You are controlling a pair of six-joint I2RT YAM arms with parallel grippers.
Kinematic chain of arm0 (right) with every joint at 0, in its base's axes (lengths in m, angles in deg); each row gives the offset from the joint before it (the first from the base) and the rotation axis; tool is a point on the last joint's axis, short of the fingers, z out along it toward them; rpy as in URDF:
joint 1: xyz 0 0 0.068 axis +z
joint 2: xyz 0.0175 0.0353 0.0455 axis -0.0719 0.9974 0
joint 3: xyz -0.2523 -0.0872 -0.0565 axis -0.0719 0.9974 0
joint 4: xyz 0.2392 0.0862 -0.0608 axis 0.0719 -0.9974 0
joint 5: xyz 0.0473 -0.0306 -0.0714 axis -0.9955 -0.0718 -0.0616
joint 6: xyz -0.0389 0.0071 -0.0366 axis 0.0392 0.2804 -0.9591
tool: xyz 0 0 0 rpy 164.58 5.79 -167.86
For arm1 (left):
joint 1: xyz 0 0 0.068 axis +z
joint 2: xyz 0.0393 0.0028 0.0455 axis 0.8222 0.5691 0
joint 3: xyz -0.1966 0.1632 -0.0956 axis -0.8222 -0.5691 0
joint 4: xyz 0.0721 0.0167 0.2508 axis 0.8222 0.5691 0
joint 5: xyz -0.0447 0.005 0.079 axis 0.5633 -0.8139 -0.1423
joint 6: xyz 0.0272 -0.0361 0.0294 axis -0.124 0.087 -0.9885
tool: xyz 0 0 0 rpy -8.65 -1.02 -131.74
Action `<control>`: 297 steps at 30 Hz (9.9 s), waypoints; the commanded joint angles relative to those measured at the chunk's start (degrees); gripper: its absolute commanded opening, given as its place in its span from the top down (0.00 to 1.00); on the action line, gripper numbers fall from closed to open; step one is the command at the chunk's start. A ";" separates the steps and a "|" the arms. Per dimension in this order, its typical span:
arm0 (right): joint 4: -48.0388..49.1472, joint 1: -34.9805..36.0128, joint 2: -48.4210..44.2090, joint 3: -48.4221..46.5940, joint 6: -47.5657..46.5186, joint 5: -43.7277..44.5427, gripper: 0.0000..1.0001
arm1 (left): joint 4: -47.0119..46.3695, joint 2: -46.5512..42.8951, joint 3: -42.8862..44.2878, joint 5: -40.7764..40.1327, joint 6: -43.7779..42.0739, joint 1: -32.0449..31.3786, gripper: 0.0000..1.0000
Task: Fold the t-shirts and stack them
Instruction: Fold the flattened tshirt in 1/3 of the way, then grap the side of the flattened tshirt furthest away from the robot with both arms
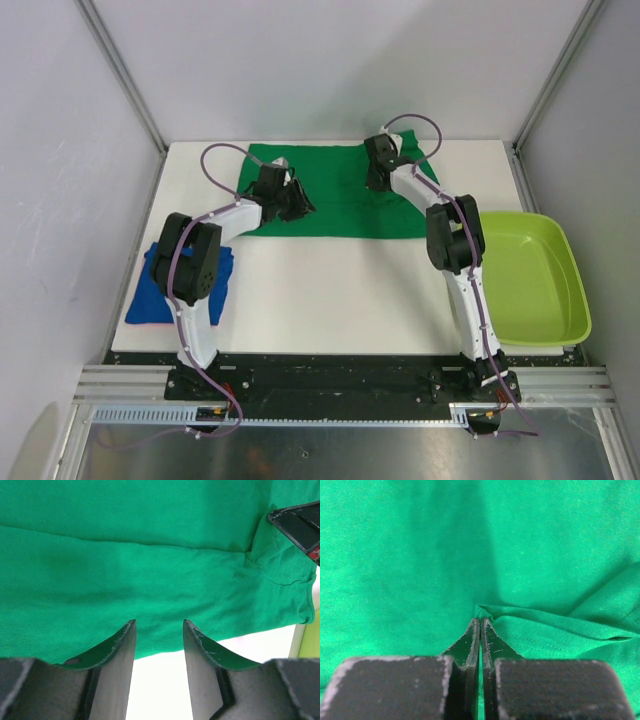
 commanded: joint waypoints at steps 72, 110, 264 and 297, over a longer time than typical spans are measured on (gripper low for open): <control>9.23 -9.38 -29.84 51.34 7.15 -9.37 0.59 | 23.74 -2.55 -5.77 -30.80 -2.10 13.47 0.68; 7.26 -7.81 -56.54 70.58 6.84 -3.28 0.57 | 25.77 -5.67 -10.69 -29.25 -2.46 18.10 0.68; 27.08 -12.21 -22.84 31.68 2.71 -18.66 0.56 | 28.22 31.83 58.10 -28.73 -11.82 16.31 0.52; 25.69 -15.52 -17.54 26.40 3.58 -23.29 0.56 | 25.55 40.74 64.74 -19.68 4.05 20.03 0.59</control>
